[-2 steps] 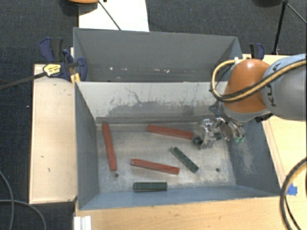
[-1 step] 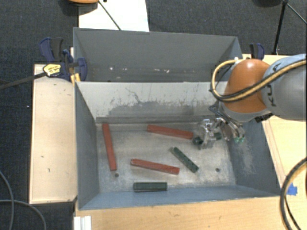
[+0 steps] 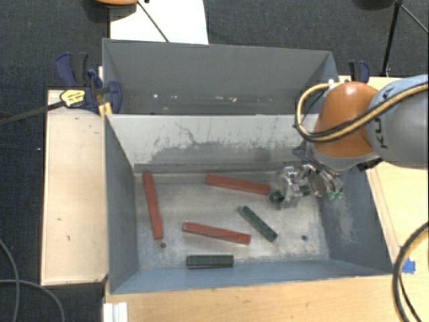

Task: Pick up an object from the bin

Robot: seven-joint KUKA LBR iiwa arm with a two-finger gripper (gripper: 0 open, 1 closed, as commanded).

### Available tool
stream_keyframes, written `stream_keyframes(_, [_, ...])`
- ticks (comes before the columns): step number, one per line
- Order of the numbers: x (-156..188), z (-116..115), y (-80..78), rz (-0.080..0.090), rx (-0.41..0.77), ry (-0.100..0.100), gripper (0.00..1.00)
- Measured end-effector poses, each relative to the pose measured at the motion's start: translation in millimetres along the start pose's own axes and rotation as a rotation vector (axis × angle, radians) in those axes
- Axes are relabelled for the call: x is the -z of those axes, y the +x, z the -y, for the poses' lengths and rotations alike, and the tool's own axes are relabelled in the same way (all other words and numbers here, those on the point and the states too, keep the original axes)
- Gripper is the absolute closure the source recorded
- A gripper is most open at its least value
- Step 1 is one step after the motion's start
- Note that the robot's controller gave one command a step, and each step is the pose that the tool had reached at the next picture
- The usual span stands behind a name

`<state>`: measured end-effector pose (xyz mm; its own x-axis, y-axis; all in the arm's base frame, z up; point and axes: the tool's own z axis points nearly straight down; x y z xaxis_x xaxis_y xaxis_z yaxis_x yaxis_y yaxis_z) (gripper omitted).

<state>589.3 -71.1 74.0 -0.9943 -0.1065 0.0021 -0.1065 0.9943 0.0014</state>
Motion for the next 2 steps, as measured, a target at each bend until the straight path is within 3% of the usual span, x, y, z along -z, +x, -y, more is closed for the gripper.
stream_keyframes(2, [30.0,0.0,-0.4,0.002,0.002,0.001,1.00])
